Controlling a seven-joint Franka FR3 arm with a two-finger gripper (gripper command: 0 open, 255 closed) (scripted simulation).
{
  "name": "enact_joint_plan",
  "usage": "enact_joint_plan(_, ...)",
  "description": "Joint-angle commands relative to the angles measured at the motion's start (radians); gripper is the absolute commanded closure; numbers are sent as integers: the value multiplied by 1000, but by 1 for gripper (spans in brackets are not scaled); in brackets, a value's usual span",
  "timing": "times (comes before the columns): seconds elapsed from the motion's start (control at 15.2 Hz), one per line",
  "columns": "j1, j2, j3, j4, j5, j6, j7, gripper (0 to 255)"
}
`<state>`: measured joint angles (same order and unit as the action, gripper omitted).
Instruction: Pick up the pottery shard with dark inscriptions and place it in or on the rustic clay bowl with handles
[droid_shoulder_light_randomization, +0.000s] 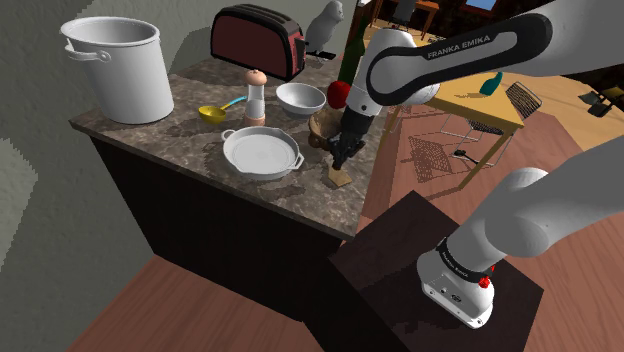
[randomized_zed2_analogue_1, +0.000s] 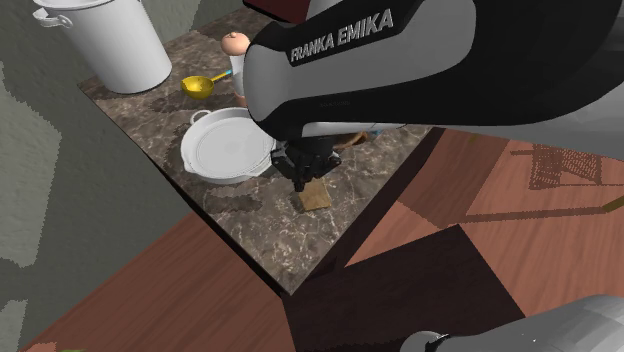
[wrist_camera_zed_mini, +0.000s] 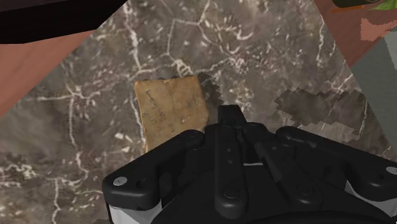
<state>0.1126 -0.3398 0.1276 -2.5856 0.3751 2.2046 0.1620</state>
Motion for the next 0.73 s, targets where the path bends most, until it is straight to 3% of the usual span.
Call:
enact_joint_plan(0.0, 0, 0, 0, 0, 0, 0, 0, 255)
enact_joint_plan(0.07, 0, 0, 0, 0, 0, 0, 0, 0)
enact_joint_plan(0.33, -108, 77, 147, 15, -300, 90, 385, 0)
enact_joint_plan(0.66, -112, 128, 154, -14, -312, 169, 395, 0)
